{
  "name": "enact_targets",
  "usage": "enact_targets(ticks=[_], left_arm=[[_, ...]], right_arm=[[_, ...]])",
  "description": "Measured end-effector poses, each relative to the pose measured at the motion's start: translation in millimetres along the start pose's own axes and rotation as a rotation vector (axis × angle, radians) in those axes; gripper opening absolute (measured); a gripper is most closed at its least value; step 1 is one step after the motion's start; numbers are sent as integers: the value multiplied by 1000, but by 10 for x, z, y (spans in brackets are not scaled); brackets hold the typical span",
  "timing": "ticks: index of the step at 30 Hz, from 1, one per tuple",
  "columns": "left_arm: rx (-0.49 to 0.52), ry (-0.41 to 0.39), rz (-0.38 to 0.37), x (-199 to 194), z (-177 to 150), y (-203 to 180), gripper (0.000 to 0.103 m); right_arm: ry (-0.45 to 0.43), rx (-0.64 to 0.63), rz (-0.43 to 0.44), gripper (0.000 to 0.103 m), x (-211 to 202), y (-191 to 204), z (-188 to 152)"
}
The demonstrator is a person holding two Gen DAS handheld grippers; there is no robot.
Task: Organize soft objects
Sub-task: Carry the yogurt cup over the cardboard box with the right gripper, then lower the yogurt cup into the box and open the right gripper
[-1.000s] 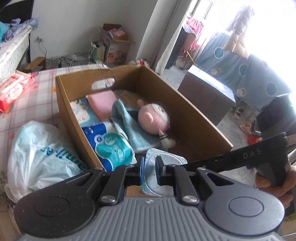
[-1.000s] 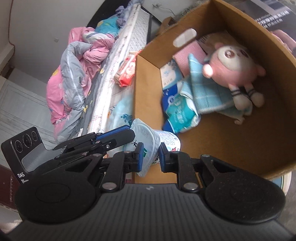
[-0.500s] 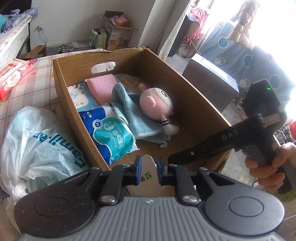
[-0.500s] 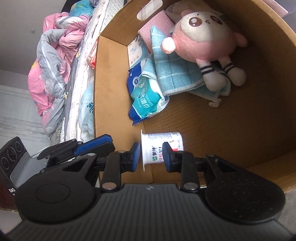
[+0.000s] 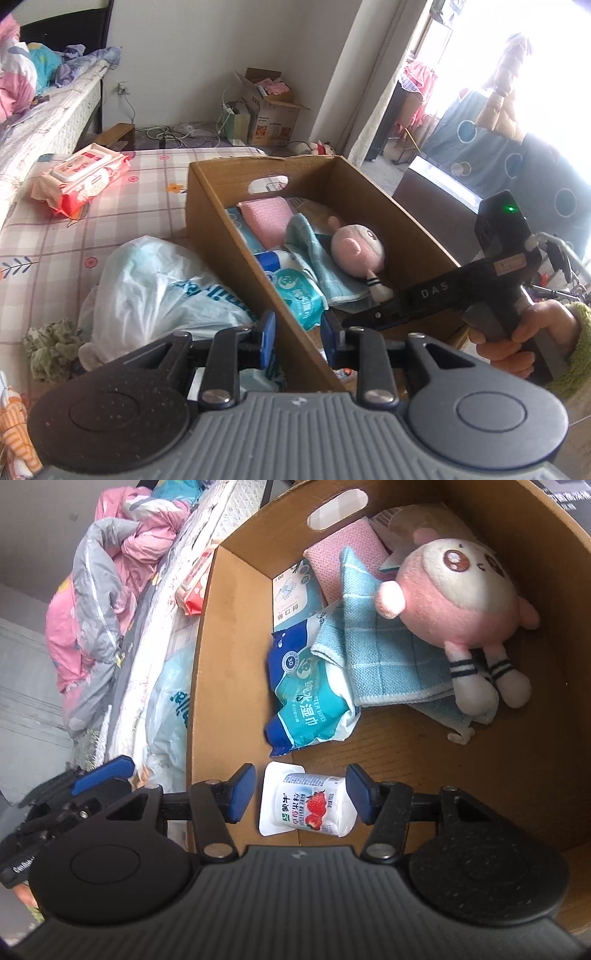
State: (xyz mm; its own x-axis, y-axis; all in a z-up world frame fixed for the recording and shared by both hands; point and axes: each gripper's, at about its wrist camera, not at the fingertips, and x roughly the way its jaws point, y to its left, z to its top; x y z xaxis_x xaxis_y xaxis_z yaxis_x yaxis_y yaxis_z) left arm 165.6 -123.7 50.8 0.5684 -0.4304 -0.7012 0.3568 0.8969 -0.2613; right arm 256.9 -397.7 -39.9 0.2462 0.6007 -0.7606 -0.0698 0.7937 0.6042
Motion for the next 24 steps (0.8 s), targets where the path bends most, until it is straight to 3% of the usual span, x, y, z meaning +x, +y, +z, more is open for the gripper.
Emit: enact_targets(ticks=[7,18,24], left_arm=[[-77,-11,36,-161,-144,330,30],[-123,-16,22,-269,-257,576,33],[-128,-17,10,-270,-270,623,33]], right_arm=[[6,-156,-98,53,128,381,-22],[63,-275,-272,53,507,694,-11],[55,-299,-286,30,491,717,-20]])
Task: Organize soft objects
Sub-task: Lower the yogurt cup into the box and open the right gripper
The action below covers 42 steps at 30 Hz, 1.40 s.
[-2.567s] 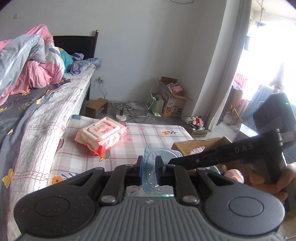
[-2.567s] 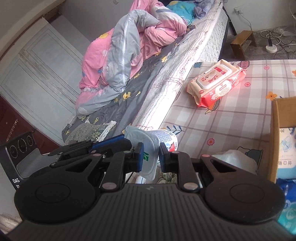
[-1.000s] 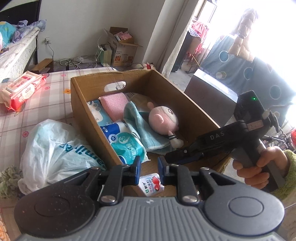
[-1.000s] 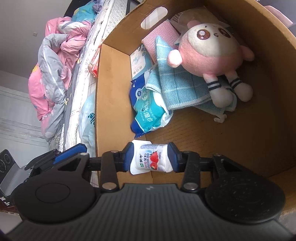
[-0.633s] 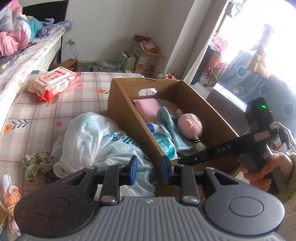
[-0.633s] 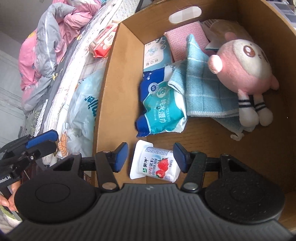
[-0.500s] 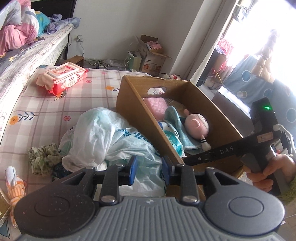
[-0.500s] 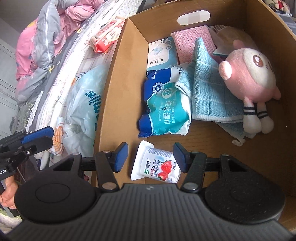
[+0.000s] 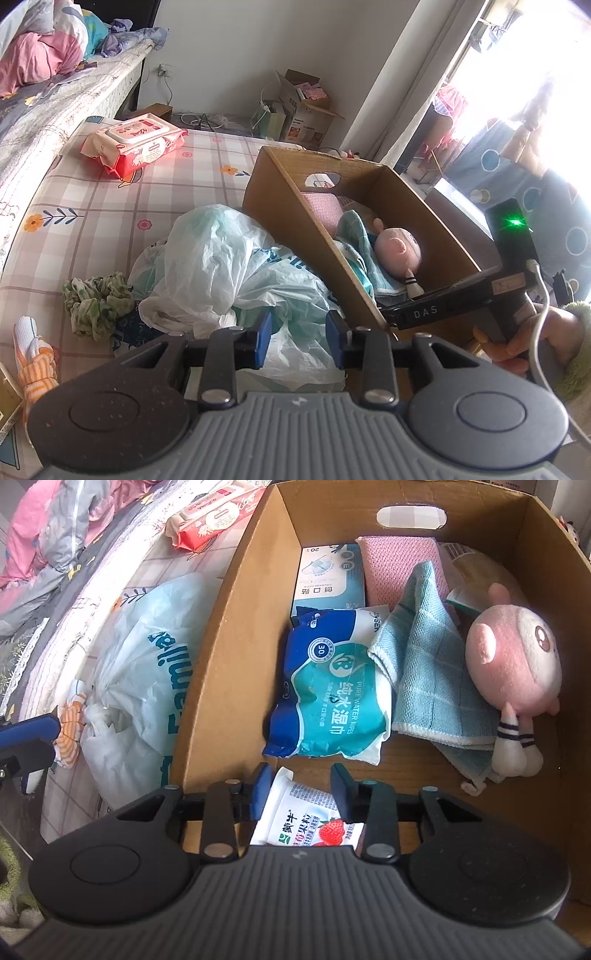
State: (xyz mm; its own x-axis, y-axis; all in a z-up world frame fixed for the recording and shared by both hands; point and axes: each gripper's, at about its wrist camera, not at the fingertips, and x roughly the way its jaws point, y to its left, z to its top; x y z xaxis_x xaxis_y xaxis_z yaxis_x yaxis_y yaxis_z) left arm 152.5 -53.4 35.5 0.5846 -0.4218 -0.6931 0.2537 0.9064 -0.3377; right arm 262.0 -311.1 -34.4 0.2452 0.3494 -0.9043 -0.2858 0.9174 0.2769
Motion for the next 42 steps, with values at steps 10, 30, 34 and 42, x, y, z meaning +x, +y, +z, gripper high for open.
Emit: enact_targets(ticks=[10,30,34,42], left_arm=[[4,5,-21,46,1,-15,33],[20,21,-33,71,-76,-141,36],[16,14,-28,39,-79,-130,36],[17,15,-24,32,-83,-133,36]], right_arm=[[-56,65,-6,23,-345,-266,-157],[59,260,178,36,-205,-756,-492],[67,264,249,33,-122,-741,-469],[-6,142,251,29,-104,-508,-446]])
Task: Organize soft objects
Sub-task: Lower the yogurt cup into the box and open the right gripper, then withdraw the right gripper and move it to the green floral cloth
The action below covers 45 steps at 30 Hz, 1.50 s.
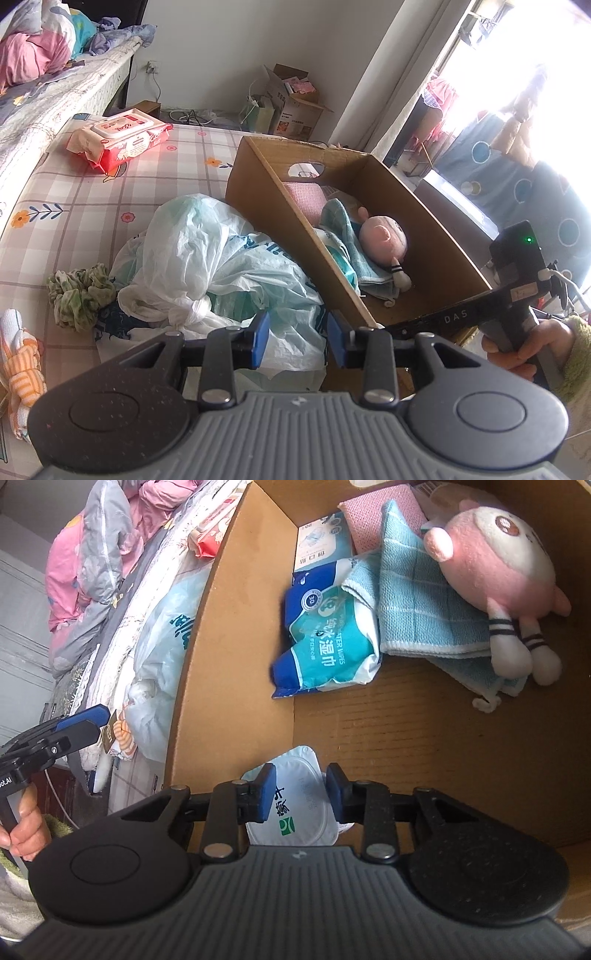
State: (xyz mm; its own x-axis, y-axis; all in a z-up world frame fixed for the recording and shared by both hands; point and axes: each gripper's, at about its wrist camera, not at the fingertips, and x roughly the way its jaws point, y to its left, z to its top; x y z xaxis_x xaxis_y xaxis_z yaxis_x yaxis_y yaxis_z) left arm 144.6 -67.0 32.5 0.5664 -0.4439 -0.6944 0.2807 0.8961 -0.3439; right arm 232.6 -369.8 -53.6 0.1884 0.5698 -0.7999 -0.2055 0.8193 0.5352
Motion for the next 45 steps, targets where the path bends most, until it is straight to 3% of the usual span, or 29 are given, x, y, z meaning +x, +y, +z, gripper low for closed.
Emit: enact_targets(ticks=[3,8,11,13,17,27,33,40,45], left_arm=[[0,-12,6,-40,-26,26,38],[-1,-34,26,-161,-96,146,52],[16,-35,44,-236,-168,201,60],[37,-28,67,-275,-226,220,69],[59,-21,129,-367,-380,304,80],[91,-50,321,-737,-766,724,86],[33,-88,369,-843,-790,1047,85],[77,-77,463,-662,-709,1222,72],[55,-53,445,-564,-671,1380,67]], right_arm=[[-43,16,-18,30,-69,4,43],[-194,72,-17,31,-367,42,54],[-297,49,-18,36,-550,222,-21],[-355,23,-22,44,-631,397,-91],[-409,-23,7,47,-629,768,-187],[-363,-145,126,50,-85,1704,-96],[-279,-159,185,51,398,2104,-11],[-223,-186,165,51,850,2473,141],[-180,-223,145,51,1122,2646,243]])
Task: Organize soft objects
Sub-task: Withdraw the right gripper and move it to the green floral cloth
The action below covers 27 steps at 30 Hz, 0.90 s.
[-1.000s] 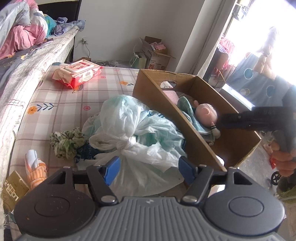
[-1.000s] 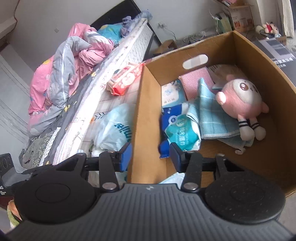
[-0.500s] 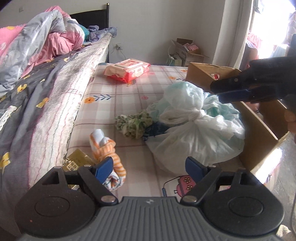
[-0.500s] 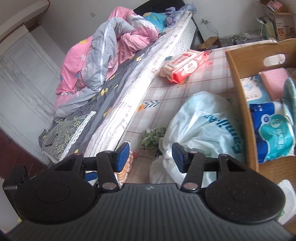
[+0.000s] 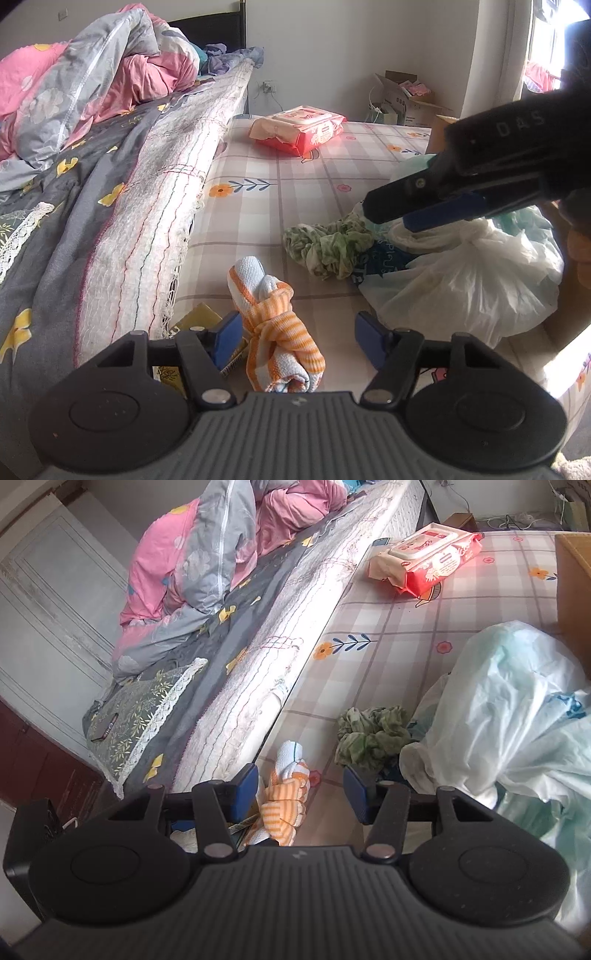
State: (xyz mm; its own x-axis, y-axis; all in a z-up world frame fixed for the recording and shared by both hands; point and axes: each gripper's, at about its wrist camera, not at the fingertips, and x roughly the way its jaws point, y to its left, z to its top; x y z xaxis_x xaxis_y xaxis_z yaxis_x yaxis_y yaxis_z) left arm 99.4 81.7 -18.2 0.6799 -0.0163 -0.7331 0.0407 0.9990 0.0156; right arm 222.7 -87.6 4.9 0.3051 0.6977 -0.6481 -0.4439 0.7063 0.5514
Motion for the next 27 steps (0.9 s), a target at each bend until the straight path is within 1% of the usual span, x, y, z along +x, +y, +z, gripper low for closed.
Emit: enact_targets(ticks=[6,10,13,16,18,21,22,27], left_arm=[[45,12,44,177,75,37,66],[58,19,46,123,71,125,69],[79,34,60,43,28,226,69],[108,62,52,-14,-31,345,69],[151,85,58,-1,-72,394,69],[228,128,78,77,-111,414,64],[261,133,74,96,-116,408,63],[457,167,56,236,-103,345,63]], right_arm=[[30,-116,-124,51,418,68,283],[87,-183,-195,59,751,52,435],[142,-207,-209,61,956,-5,448],[174,-233,-219,62,1062,-46,401],[183,-254,-232,62,1102,-64,378],[197,-274,-235,62,1147,-82,375],[201,-279,-235,62,1160,-87,380],[238,-314,-231,62,1198,-80,409]])
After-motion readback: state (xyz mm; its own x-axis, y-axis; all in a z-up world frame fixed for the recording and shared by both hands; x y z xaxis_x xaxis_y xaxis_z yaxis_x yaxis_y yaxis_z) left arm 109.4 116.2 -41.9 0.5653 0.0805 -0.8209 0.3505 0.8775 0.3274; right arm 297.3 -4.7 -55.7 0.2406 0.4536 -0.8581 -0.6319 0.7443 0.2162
